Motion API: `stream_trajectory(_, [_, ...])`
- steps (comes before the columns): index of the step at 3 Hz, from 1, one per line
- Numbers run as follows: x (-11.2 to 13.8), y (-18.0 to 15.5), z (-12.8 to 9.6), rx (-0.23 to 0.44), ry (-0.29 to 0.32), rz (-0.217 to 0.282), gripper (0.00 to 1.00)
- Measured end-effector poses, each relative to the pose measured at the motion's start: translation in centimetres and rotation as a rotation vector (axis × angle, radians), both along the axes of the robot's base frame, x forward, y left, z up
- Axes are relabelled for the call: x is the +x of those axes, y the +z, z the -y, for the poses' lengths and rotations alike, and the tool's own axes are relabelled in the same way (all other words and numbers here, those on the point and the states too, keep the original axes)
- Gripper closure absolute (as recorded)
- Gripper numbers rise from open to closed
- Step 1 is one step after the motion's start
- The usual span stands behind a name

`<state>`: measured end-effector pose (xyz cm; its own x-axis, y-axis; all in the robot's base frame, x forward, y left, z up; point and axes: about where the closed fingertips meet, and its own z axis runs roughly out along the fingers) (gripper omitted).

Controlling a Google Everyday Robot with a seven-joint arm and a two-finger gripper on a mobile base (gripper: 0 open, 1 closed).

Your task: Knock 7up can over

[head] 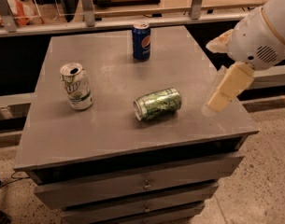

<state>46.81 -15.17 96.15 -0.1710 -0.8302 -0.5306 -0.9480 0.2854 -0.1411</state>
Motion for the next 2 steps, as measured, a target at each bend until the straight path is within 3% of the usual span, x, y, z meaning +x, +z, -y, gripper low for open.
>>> stream_trajectory(2, [1.4,0.3,-9.3,0.359,0.065,-0.050,0.00])
